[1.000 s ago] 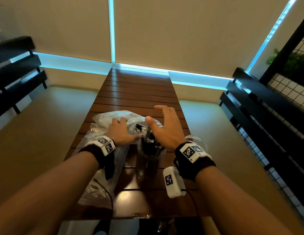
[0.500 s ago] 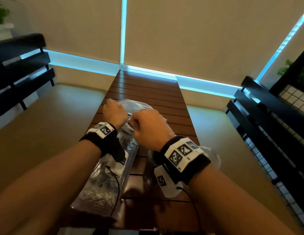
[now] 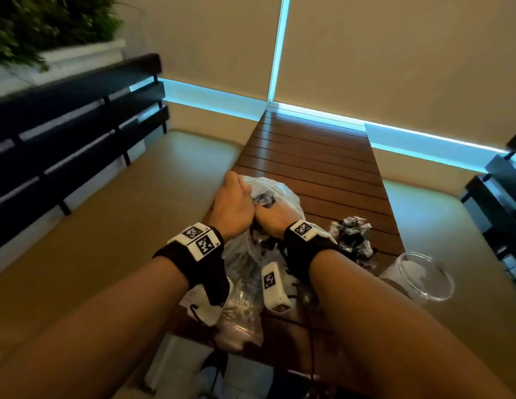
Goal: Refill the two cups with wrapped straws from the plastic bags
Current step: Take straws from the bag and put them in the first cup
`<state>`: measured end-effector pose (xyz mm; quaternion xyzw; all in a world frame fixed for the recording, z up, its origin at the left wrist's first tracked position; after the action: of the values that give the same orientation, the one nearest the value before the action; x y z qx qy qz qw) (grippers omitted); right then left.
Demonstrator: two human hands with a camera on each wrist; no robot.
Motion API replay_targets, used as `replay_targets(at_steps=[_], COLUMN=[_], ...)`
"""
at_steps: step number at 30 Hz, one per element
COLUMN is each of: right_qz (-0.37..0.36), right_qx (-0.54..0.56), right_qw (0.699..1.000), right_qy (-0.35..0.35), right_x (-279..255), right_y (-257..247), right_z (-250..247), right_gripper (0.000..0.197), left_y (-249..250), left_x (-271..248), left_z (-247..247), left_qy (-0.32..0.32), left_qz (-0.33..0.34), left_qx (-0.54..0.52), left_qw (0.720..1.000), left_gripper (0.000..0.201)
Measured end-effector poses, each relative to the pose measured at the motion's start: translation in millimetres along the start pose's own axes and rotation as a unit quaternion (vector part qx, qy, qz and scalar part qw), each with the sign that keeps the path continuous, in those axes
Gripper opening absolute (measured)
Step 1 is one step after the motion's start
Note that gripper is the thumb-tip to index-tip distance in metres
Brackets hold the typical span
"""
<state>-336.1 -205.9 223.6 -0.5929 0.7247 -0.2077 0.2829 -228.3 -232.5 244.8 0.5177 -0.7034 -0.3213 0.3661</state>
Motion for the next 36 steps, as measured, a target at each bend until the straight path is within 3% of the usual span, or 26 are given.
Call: replay_targets(at_steps=[1,3,6,11,13,17,21,23,26,29,33,36], right_qz=[0.008,0.041,0.136,0.209,0.228,0.221,0.206,0.192,0.192,0.187,0.091,0.080], right_qx=[0.036,0.115,0.214,0.393,0.413,0.442,0.375,0.314,0.272,0.231,0.027,-0.004], right_qw=[0.999,0.990,0.963,0.895,0.882,0.869,0.903,0.927,0.939,0.947,0.992,0.993], right_qy=[-0.012,-0.064,-0.088,-0.017,0.010,-0.006,-0.048,-0.074,-0.092,-0.124,-0.088,-0.087], right_x=[3.0,6.8,5.0,12.8,14.8,21.0,21.4,20.1,17.4,22.0,30.1,32.6], right_y=[-2.4,-4.3,6.7,22.2,29.7,30.8,27.0,22.9,12.8,12.5,4.1,3.0], right_z=[5.0,14.4,14.9,9.5,6.3,11.6,14.2,13.0,14.7,26.6,28.7,32.7], right_gripper=[0.031,0.014,0.023,0.024,0.024,0.038,0.055,0.042,0.009,0.021,0.025,0.017], left_y=[-2.3,-6.8,-16.5,-22.5,-21.2,-18.6,-19.5,-23.0,-26.2,-24.5,-25.6,-29.3], left_x=[-2.7,-6.9,-7.3,-2.4,-0.5,0.4,0.2,0.2,-0.1,-0.2,-1.8,-2.6], left_z=[-2.5,-6.7,-9.9,-13.2,-12.6,-10.0,-12.9,-13.0,-12.8,-14.1,-8.6,-3.4], left_qy=[-0.001,-0.009,-0.028,-0.050,-0.056,-0.074,-0.076,-0.081,-0.086,-0.092,-0.123,-0.127], left_qz=[0.002,0.001,-0.003,-0.021,-0.026,-0.034,-0.034,-0.035,-0.035,-0.030,-0.007,0.005], left_qx=[-0.004,-0.008,0.002,-0.005,-0.017,-0.038,-0.036,-0.037,-0.049,-0.054,-0.021,0.004], left_qw=[1.000,1.000,1.000,0.999,0.998,0.996,0.996,0.995,0.994,0.994,0.992,0.992], left_gripper=[0.011,0.010,0.010,0.016,0.017,0.014,0.009,0.010,0.011,0.012,0.015,0.017])
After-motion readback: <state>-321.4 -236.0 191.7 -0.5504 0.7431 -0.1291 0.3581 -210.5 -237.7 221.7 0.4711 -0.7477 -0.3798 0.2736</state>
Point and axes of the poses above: each hand's wrist, its own x-axis towards the middle knuckle, its own z-axis out of the palm, y = z × x, the point moved 6 cm from there along x, towards the middle knuckle, and after that the axes turned 2 degrees about -y, right-handed, at the moved point
